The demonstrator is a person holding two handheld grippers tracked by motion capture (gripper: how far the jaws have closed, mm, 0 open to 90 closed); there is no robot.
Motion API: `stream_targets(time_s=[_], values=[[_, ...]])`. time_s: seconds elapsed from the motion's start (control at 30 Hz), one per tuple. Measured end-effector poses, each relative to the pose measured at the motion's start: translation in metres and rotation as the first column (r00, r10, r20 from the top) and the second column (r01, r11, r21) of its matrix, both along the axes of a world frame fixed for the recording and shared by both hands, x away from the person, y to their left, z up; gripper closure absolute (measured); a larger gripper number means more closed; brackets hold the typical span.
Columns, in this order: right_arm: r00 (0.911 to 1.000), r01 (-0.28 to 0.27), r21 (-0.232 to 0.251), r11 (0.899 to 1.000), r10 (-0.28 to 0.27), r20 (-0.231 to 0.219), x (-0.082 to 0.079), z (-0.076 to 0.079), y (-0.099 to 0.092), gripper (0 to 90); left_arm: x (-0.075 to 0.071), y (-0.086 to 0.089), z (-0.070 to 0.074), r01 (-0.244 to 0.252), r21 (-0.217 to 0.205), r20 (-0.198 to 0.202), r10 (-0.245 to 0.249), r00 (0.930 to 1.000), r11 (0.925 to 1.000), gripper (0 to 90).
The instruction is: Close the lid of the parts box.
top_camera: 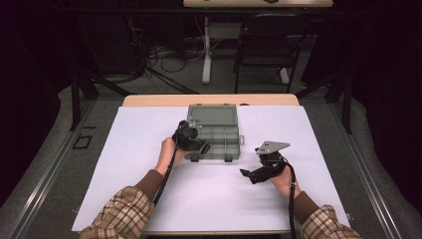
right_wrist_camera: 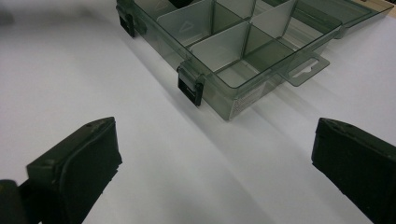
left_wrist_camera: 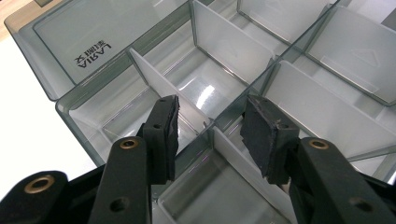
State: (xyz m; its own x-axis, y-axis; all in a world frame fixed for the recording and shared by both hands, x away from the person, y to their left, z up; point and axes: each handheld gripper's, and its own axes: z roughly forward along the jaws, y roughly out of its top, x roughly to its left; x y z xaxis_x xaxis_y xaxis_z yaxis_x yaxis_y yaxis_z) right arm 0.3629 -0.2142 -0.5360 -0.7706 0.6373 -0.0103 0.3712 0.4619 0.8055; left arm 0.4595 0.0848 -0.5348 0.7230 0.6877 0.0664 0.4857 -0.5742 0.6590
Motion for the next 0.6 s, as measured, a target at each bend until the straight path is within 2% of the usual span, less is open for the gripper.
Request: stream_targets(time_s=[0.23,0.6], values=[[1.0000,0.006,-0.002,1.000,-0.006,0.008,0.002,0.002,0.000,0.1,-0.001,-0.001,0.000,-0.007,0.005,0.002,0.007,1.0000,1.0000,55.3],[0.9997,0.024,-0.013,1.000,-0.023,0.012,0.014,0.012,0.003,0.0,-0.001,-0.002,-0.001,-0.004,0.011,0.007,0.004,1.0000,0.9999,55.3]])
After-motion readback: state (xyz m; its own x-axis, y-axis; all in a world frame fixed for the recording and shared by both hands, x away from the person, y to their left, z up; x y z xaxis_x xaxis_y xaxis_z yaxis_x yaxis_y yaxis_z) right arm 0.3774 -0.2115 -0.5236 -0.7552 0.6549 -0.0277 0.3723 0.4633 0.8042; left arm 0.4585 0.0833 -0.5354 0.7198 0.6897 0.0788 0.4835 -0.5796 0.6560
